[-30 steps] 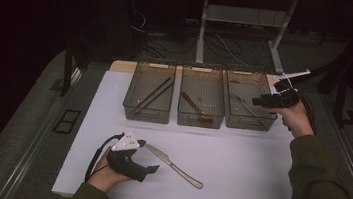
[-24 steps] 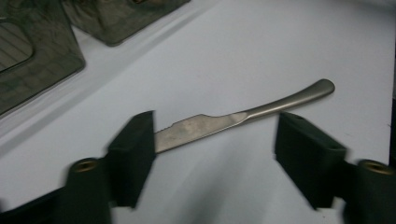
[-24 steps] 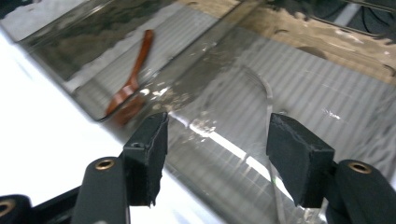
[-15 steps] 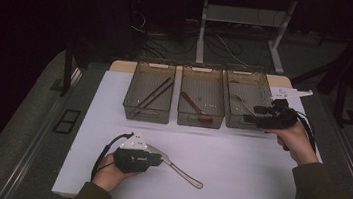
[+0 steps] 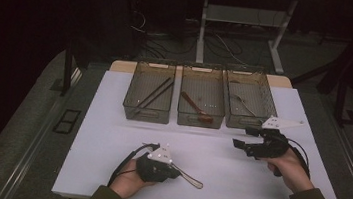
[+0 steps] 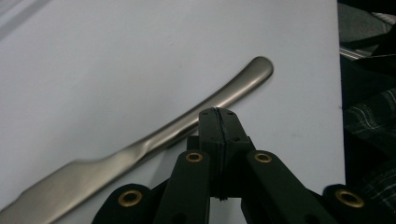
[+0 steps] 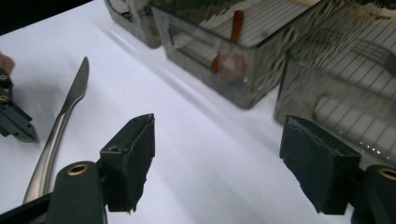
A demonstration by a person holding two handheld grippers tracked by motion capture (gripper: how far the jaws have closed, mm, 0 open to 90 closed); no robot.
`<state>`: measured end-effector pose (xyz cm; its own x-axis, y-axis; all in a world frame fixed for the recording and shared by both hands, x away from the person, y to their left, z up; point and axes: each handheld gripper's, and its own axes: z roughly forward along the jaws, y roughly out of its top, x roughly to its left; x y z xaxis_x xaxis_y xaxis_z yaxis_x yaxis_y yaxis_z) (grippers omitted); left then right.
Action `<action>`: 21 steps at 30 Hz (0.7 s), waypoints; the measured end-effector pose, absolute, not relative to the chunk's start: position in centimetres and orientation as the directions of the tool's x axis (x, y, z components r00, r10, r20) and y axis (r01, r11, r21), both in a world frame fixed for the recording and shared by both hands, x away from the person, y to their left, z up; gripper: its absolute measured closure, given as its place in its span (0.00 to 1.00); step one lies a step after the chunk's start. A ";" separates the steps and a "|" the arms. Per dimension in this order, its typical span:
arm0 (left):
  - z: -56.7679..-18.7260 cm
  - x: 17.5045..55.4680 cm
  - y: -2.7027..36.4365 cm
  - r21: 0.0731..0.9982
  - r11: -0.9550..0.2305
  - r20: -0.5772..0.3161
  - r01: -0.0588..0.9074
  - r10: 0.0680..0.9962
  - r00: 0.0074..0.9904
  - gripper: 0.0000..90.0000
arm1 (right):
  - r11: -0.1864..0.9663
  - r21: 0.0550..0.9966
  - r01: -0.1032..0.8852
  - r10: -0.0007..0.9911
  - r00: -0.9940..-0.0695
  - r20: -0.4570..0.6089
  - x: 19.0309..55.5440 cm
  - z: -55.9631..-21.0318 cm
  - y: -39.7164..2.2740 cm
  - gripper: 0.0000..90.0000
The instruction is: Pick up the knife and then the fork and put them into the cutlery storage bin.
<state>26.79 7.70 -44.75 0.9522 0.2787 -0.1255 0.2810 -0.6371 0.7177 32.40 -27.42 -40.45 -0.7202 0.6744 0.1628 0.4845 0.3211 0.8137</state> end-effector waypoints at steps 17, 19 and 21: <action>-45.0 29.8 4.0 0.713 -0.667 -0.041 0.217 0.269 0.962 0.99 | 0.337 0.813 0.474 0.667 -0.730 0.150 30.2 -41.8 -27.7 0.28; -45.1 30.2 3.6 0.722 -0.653 -0.042 0.230 0.291 0.956 0.99 | 0.338 0.809 0.482 0.668 -0.728 0.155 30.2 -41.9 -27.7 0.28; -45.1 30.7 3.5 0.722 -0.654 -0.033 0.228 0.296 0.955 0.99 | 0.342 0.808 0.480 0.667 -0.729 0.151 30.2 -42.0 -27.7 0.28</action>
<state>30.74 3.46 -45.14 0.9546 0.2960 -0.0329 0.2275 -0.6536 0.7219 30.23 -27.67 -42.00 -0.7293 0.6673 0.1508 0.4799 0.3418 0.8080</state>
